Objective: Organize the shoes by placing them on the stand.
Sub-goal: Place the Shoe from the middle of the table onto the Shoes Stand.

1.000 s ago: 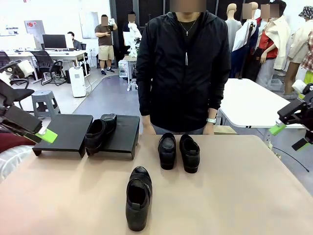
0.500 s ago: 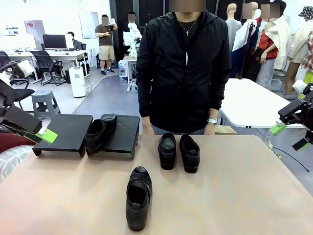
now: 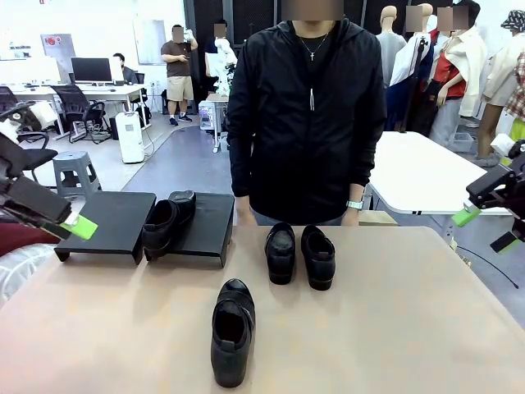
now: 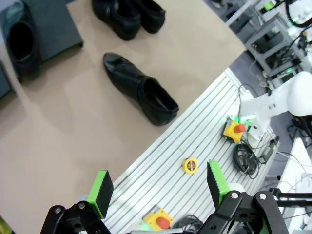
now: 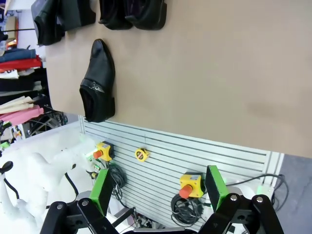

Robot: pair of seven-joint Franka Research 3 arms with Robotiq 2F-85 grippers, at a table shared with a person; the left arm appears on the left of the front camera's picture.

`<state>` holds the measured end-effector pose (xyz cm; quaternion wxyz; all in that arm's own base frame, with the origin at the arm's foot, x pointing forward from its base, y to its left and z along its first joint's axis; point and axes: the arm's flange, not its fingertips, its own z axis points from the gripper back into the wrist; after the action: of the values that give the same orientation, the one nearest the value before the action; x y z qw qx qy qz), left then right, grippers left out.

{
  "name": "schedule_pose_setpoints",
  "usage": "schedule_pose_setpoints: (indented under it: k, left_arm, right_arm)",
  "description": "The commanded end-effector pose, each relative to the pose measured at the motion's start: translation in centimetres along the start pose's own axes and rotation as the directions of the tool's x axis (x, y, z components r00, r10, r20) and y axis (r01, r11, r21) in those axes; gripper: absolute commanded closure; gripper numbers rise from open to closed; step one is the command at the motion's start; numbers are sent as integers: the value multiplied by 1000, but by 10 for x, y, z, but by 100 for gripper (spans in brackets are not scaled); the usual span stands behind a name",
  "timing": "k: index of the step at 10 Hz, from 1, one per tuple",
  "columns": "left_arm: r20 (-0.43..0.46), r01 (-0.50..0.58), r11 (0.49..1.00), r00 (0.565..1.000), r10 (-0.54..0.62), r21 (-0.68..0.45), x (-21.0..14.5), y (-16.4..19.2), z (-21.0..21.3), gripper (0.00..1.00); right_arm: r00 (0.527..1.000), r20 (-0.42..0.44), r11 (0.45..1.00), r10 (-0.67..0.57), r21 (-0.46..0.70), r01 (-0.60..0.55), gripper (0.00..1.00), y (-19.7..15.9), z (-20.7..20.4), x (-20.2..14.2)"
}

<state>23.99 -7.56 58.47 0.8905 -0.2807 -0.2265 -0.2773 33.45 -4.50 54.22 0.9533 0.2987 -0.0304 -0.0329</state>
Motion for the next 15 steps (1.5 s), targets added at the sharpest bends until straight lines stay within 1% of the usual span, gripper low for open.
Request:
schedule_pose_setpoints:
  k: [1,2,3,4,5,6,7,8,9,10,12,13,14,15]
  left_arm:
    - [-135,-62,994,988,74,90,48,-44,-48,0]
    - [-223,-41,990,972,70,133,67,-60,-83,0]
    - [-268,-48,984,959,93,172,74,-70,-113,0]
    - [-284,-81,957,945,163,277,77,-76,-143,0]
    - [-277,-122,922,932,234,367,73,-78,-170,0]
    - [-192,-218,843,917,349,492,63,-74,-206,0]
    - [-162,-277,784,889,428,555,54,-63,-229,0]
    - [-95,-295,727,891,443,620,51,-58,-238,0]
    - [-16,-322,715,907,422,621,52,-65,-234,0]
    - [-155,-246,807,911,381,537,51,-57,-231,0]
    - [-155,-246,807,911,381,537,51,-57,-231,0]
    - [-106,-281,775,908,406,566,48,-57,-237,0]
    - [-160,-267,826,907,390,496,49,-52,-258,0]
    - [-145,-282,812,903,404,511,48,-49,-274,0]
  right_arm:
    - [1000,-5,1000,-11,16,11,0,1,4,1]
    - [1000,-5,1000,-11,16,11,0,1,4,1]
    - [1000,-5,1000,-11,16,11,0,1,4,1]
    - [1000,-5,1000,-11,16,11,0,1,4,1]
    - [1000,-5,1000,-11,16,11,0,1,4,1]
    - [1000,-5,1000,-11,16,11,0,1,4,1]
    - [1000,-5,1000,-11,16,11,0,1,4,1]
    - [1000,-5,1000,-11,16,11,0,1,4,1]
    - [1000,-5,1000,-11,16,11,0,1,4,1]
    - [1000,-5,1000,-11,16,11,0,1,4,1]
    - [1000,-5,1000,-11,16,11,0,1,4,1]
    - [1000,-5,1000,-11,16,11,0,1,4,1]
    - [1000,-5,1000,-11,16,11,0,1,4,1]
    - [1000,-5,1000,-11,16,11,0,1,4,1]
